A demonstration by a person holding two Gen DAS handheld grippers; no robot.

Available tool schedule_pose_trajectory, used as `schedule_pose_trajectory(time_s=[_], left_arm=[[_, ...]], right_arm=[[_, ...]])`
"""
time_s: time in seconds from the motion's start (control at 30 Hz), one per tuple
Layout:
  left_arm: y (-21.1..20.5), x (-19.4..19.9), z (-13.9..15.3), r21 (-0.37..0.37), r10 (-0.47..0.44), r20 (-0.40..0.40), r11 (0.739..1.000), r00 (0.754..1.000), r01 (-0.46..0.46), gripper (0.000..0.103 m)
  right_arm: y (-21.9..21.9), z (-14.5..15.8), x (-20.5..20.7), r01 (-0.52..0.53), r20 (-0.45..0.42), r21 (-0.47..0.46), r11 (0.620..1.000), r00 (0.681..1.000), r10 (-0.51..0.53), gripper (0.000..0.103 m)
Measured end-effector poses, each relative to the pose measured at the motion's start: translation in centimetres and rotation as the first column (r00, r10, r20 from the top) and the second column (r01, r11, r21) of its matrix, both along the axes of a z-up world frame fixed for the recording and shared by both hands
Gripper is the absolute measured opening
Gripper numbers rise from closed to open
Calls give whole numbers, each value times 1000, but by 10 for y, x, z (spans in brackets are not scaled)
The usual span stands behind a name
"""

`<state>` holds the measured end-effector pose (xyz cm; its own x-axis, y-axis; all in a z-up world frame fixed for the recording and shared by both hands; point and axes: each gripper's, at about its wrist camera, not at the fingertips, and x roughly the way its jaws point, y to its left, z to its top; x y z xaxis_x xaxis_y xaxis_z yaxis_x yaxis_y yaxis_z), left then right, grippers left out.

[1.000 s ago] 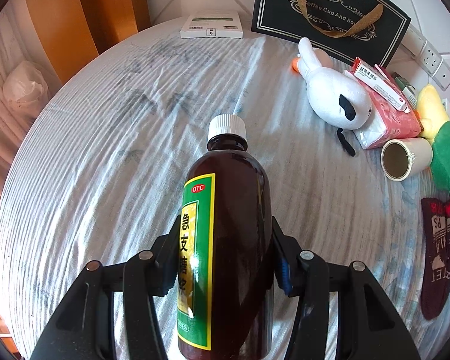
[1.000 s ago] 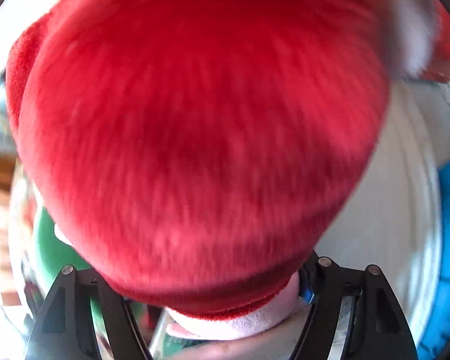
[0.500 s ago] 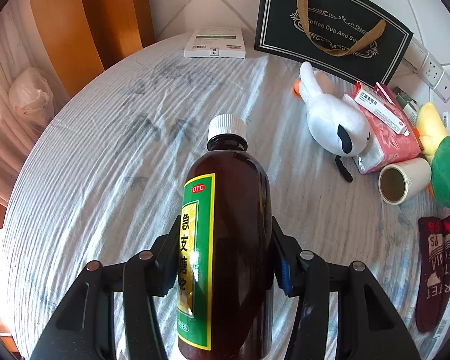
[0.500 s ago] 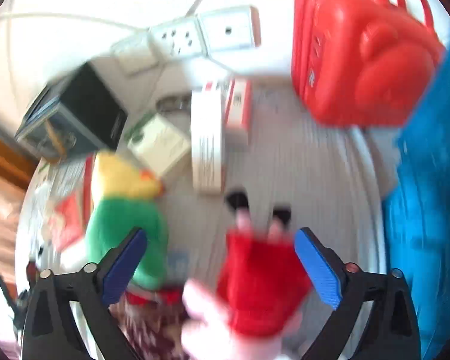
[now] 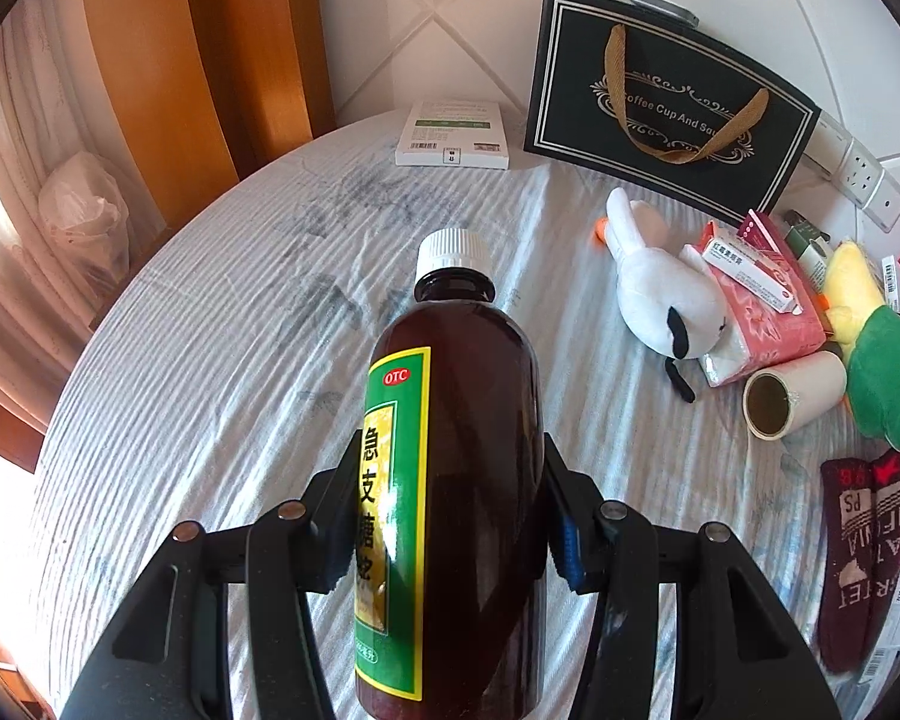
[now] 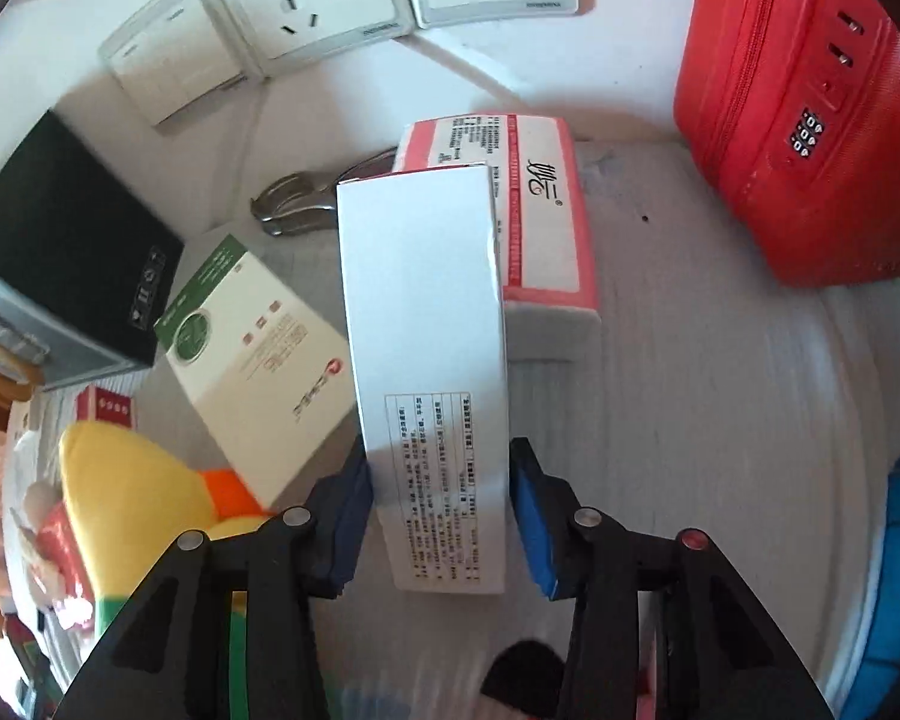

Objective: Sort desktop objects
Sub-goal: 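Grasp the white medicine box with the right tool while the left tool holds the bottle, then carry the brown bottle and white box with both tools over the blue bin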

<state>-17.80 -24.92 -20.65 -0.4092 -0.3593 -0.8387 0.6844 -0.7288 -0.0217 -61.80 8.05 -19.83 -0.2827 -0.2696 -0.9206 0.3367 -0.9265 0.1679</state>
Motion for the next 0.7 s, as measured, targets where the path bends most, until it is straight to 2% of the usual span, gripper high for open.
schedule_pose_trajectory(time_s=[0.17,0.37,0.47,0.7], left_arm=[[31,16,30,-42,-50,-42,998,998,48,51],[89,41,75,-81,-144,-115,988,983,135,51],[123,52,97,-99,-217,-149,974,965,204,51],[203,72,149,-164,-358,-225,931,906,327,51]], right_arm=[[20,56,64,-73,-95,-20,997,993,71,42],[53,119,163,-130,-202,-115,985,974,105,42],[56,144,211,-154,-257,-124,980,959,118,42],[106,199,319,-143,-399,-111,983,913,88,42]])
